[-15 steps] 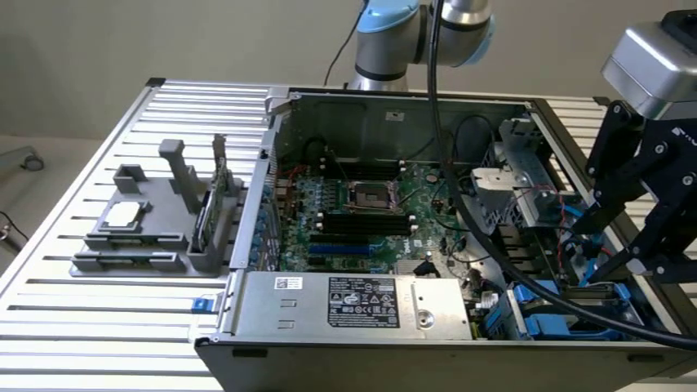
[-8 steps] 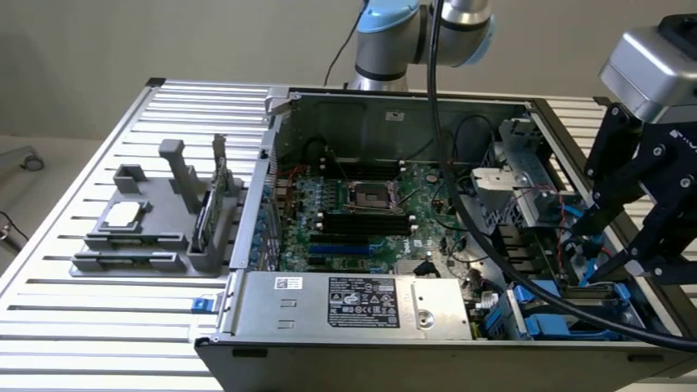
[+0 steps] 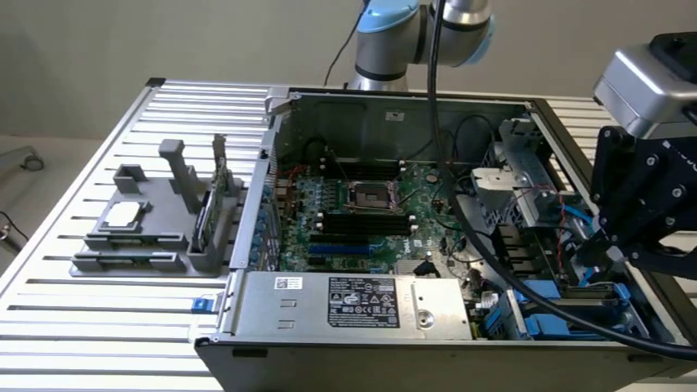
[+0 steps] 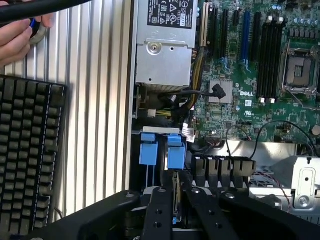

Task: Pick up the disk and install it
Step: 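Insert the disk into the insertion slot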

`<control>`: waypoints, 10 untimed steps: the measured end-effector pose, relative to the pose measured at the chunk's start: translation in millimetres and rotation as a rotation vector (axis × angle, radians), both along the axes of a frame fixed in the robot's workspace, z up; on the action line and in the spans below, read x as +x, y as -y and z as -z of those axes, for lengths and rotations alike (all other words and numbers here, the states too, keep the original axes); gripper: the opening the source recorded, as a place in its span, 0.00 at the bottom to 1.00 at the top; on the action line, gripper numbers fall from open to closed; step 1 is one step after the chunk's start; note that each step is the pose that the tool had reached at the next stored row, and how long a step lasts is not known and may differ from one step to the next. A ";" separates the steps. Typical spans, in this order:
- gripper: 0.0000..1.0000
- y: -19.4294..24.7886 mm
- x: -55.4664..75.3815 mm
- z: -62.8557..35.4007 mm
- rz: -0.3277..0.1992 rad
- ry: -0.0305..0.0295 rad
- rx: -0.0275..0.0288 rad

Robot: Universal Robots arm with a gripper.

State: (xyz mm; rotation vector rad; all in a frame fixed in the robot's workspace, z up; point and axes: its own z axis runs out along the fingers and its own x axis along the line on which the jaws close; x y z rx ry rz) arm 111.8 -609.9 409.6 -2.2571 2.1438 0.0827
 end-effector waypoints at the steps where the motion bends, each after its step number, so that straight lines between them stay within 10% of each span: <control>1: 0.14 0.0 1.1 1.7 0.000 0.0000 0.0002; 10: 0.11 0.0 14.3 17.4 -0.002 0.0000 0.0013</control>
